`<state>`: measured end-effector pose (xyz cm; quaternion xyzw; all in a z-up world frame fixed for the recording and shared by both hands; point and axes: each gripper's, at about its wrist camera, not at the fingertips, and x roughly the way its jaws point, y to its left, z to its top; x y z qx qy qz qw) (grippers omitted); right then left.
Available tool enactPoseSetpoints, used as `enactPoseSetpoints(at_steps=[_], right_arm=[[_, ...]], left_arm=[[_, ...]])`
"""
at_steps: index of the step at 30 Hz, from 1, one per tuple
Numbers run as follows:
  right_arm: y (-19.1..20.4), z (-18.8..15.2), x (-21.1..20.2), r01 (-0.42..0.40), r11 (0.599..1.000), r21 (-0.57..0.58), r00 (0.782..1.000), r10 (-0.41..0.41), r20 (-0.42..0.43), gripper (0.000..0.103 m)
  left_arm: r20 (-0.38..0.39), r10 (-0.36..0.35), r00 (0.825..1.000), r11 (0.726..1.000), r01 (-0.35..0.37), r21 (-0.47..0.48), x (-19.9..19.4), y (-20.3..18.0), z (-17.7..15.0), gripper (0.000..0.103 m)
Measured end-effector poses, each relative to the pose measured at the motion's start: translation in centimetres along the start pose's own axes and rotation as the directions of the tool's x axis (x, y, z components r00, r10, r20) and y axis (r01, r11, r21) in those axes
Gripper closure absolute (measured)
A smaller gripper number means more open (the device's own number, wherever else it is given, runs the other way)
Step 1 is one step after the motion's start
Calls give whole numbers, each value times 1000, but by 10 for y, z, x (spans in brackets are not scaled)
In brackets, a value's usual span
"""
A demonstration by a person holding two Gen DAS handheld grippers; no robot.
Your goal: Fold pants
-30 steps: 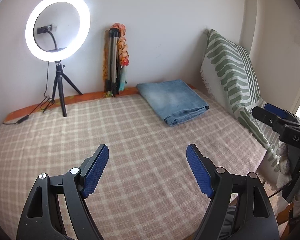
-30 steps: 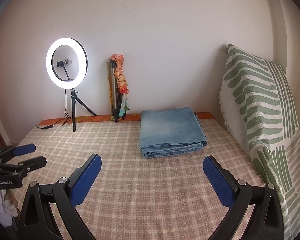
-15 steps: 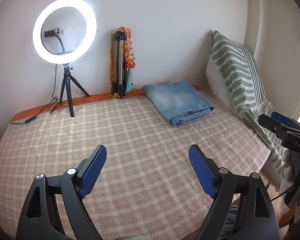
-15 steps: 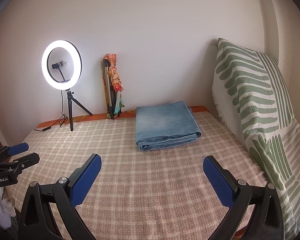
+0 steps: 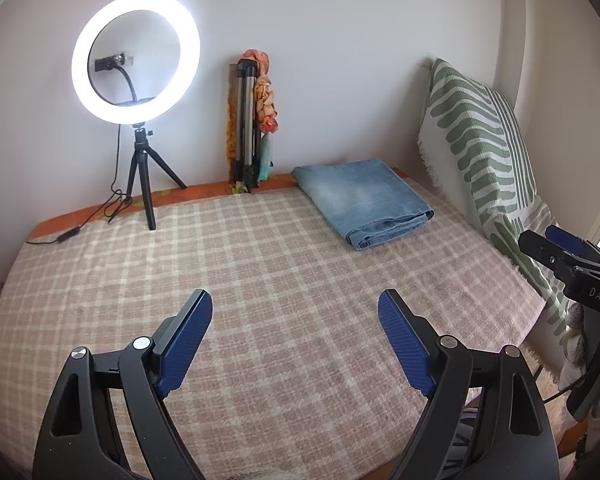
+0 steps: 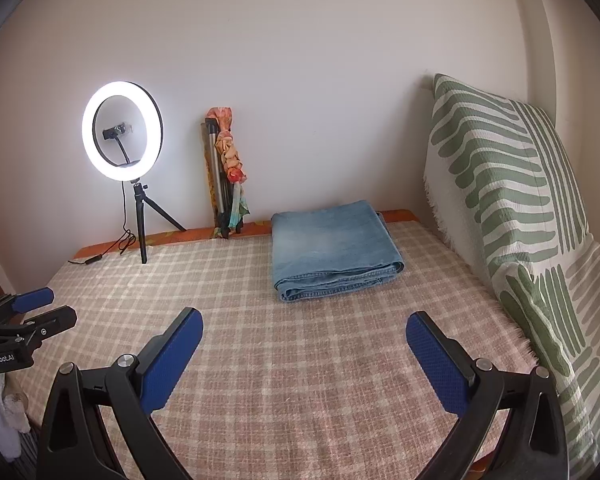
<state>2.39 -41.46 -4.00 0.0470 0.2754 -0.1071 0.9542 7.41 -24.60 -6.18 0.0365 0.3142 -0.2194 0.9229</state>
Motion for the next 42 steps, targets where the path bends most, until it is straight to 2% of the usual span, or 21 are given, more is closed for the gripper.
enactPoseSetpoints(at_steps=[33, 38, 42], right_arm=[[6, 2, -3, -22, 1000, 8, 1000, 21, 7, 0], [7, 2, -2, -23, 1000, 2, 1000, 23, 6, 0], [9, 2, -1, -32, 999, 13, 999, 32, 5, 0]], left_arm=[[19, 5, 1000, 1000, -5, 16, -9, -3, 2, 17], [52, 1, 999, 1000, -2, 16, -14, -2, -1, 17], [38, -2, 999, 1000, 1, 26, -14, 3, 2, 17]])
